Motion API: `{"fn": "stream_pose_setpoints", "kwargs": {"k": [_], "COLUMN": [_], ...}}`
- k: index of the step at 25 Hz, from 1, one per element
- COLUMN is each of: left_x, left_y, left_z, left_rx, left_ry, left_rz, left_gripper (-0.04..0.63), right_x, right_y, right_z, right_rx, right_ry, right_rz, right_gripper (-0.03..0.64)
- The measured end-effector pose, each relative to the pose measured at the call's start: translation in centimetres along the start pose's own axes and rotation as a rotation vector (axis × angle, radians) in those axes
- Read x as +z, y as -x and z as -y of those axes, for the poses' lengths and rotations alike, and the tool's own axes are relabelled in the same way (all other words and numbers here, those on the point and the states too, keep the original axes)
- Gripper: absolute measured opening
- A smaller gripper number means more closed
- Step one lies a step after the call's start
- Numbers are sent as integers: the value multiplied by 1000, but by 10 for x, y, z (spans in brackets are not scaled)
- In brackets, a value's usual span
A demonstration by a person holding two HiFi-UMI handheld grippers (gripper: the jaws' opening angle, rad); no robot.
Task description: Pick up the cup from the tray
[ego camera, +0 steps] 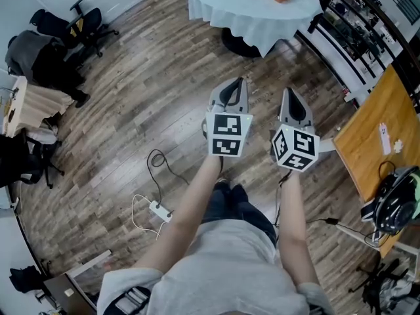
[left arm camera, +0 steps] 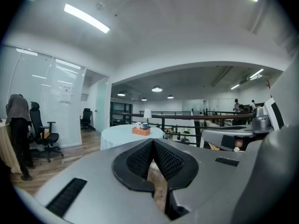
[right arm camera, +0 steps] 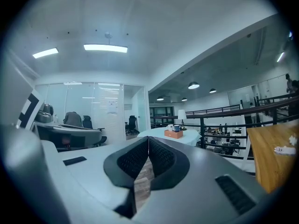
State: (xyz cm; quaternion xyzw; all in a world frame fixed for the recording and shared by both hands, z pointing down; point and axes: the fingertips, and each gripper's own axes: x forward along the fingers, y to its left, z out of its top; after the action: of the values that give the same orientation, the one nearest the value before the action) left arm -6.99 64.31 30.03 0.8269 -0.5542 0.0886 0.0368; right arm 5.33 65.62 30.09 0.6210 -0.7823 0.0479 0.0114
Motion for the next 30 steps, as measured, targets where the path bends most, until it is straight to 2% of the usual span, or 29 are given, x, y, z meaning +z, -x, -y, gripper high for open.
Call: {"fn": "stream_pose_setpoints", "kwargs": {"k": [7,14,23,30], "left_x": [-8,-7,-6,5], "left_y": [2,-15,-85,-148], "left_z": [8,-5,-22,-68], "left_rx": [49,73,43,32], "left_ry": [12,13,20,19], "left_rz": [-18,-27,-24,-26], "left_gripper": [8,8,8,8], "right_x": [-6,-11,-16,-10], "right_y": [8,-12,-75,-154], "right_z": [22,28,45,42], "right_rx": [14,27,16,3], "right_ry": [-46,-55,-41,-46], "right_rz": [5,-14,-20,-30], "right_gripper": [9,9,9,8]}}
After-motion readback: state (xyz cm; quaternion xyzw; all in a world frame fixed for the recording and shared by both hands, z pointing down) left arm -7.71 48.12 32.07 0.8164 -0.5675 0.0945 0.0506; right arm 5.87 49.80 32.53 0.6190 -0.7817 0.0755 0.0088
